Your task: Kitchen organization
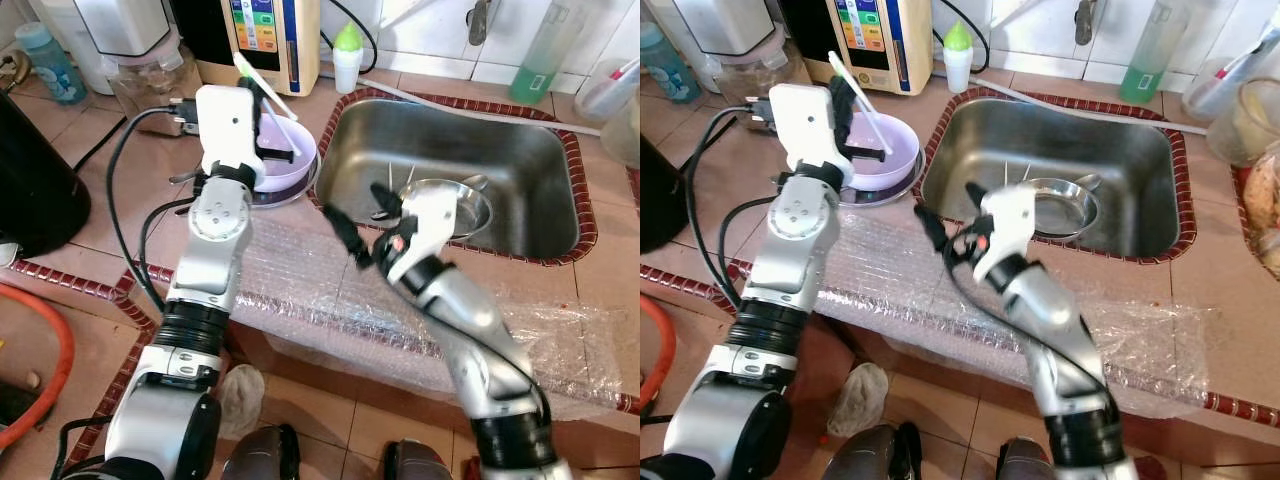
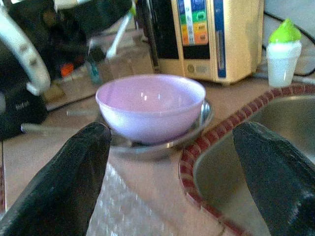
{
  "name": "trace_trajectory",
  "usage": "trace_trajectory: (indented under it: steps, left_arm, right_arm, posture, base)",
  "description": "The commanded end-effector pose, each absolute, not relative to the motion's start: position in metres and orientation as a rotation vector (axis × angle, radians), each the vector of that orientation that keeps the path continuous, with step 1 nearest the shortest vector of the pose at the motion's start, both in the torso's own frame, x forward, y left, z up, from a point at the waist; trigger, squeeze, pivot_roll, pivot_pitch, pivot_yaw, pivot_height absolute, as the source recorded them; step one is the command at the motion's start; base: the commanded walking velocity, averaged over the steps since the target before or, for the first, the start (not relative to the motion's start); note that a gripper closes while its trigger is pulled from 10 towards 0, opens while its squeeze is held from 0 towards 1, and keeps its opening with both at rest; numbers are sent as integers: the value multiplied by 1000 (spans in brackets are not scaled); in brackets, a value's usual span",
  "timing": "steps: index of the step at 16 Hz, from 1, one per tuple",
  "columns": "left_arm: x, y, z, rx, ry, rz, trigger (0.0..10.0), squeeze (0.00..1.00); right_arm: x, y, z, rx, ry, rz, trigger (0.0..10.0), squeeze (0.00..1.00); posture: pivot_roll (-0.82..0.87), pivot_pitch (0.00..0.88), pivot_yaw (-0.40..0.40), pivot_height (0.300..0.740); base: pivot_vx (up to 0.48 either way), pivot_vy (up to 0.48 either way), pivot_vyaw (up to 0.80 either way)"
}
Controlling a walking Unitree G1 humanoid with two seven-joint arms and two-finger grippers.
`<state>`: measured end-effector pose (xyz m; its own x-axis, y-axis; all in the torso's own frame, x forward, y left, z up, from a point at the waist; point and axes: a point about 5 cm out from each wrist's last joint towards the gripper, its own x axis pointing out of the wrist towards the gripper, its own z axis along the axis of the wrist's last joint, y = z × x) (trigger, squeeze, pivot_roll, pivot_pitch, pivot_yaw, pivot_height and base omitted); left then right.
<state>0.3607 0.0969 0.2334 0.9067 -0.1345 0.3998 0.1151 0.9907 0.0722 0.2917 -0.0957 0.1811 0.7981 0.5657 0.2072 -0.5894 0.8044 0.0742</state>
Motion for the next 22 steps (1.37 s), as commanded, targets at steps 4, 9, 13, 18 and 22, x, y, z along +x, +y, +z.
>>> trace_trajectory:
  steps: [4,9,13,18,22]
  left_arm:
    - [354,79,233,52,-437,-198,4000,0]
    - [350,69,225,45,-416,-232,4941,0]
    - [347,63,220,42,-398,-252,5686,0]
    - [345,56,217,37,-388,-273,7412,0]
    - [344,55,216,36,-384,-279,8039,0]
  right_arm:
    - [300,-99,198,168,-213,673,10000,0]
    - [297,-94,217,200,-253,768,10000,0]
    - [300,-92,225,160,-291,754,10000,0]
    - [300,-78,227,106,-319,776,10000,0]
    - [303,-72,230,108,-334,778,10000,0]
  posture:
    - [-67,95,70,740]
    - [-68,95,72,740]
    - [-68,95,72,740]
    - [-69,100,75,740]
    - [-69,99,74,740]
  base:
    - [0,0,0]
    - [0,0,0]
    - [0,0,0]
    - [0,0,0]
    - [0,0,0]
